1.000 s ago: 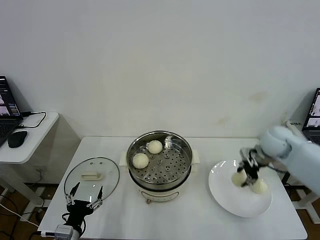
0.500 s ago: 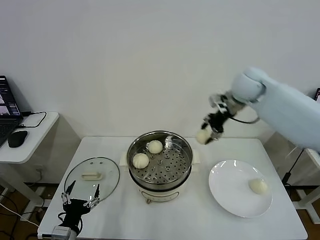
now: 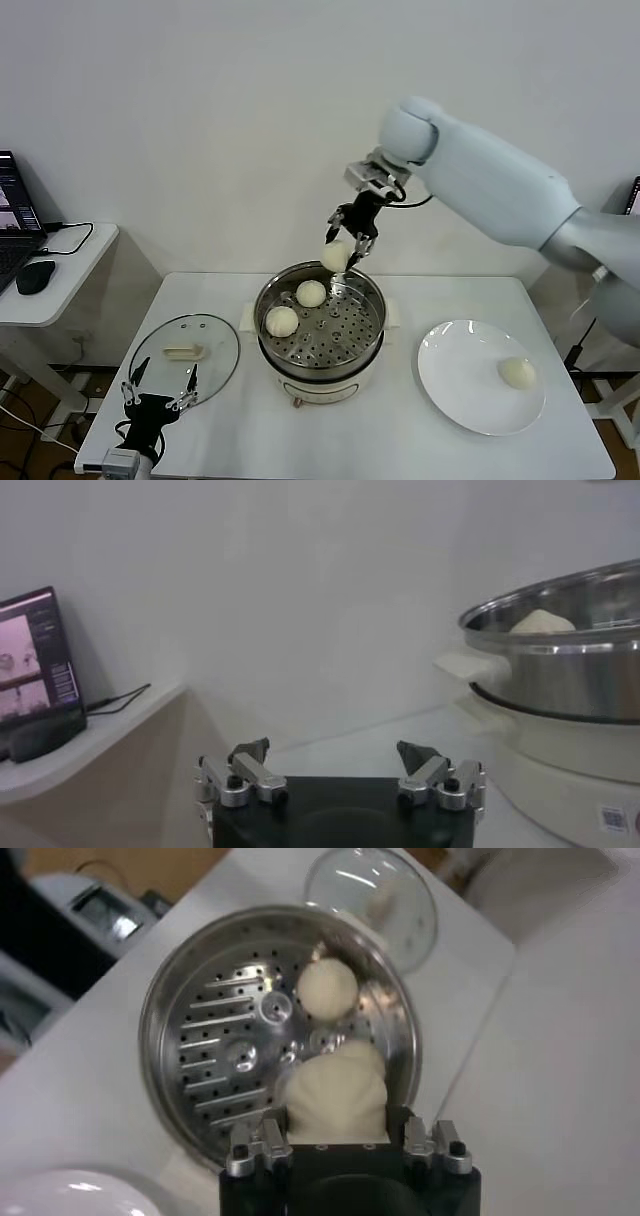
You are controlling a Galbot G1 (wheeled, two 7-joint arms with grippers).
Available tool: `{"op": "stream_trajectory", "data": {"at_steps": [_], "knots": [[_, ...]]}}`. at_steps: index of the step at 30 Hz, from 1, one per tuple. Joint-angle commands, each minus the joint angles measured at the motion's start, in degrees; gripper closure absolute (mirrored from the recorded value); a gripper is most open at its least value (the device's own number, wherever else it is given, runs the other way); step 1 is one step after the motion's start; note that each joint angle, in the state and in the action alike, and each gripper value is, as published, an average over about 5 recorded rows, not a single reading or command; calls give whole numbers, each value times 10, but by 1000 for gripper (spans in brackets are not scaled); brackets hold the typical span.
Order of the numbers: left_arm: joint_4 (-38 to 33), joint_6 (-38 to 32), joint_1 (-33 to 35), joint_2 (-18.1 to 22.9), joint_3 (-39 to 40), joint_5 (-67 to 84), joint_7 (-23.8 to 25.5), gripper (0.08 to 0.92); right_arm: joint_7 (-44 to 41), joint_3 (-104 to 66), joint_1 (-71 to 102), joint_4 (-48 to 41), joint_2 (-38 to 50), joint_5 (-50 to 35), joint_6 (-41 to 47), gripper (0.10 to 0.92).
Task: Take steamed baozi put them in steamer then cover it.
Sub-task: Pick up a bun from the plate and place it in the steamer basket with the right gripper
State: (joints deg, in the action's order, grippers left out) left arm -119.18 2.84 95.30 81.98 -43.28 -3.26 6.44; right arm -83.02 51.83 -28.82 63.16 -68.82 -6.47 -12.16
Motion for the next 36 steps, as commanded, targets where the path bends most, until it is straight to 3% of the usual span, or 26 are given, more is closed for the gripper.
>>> {"op": "stream_trajectory", "data": {"at_steps": [1, 9, 18, 36], "knots": [[-1, 4, 0, 0, -2, 16, 2, 177, 7, 34, 5, 96, -35, 104, -142, 431], [0, 6, 1, 1, -6, 23, 3, 177, 28, 71, 25, 172, -27, 157, -160, 431], [-3, 7, 3, 5, -5, 24, 4, 177, 34, 70, 60, 173, -40, 219, -170, 431], [4, 7, 1, 4, -8, 28, 4, 177, 26, 84, 100, 194, -39, 223, -162, 431]]}}
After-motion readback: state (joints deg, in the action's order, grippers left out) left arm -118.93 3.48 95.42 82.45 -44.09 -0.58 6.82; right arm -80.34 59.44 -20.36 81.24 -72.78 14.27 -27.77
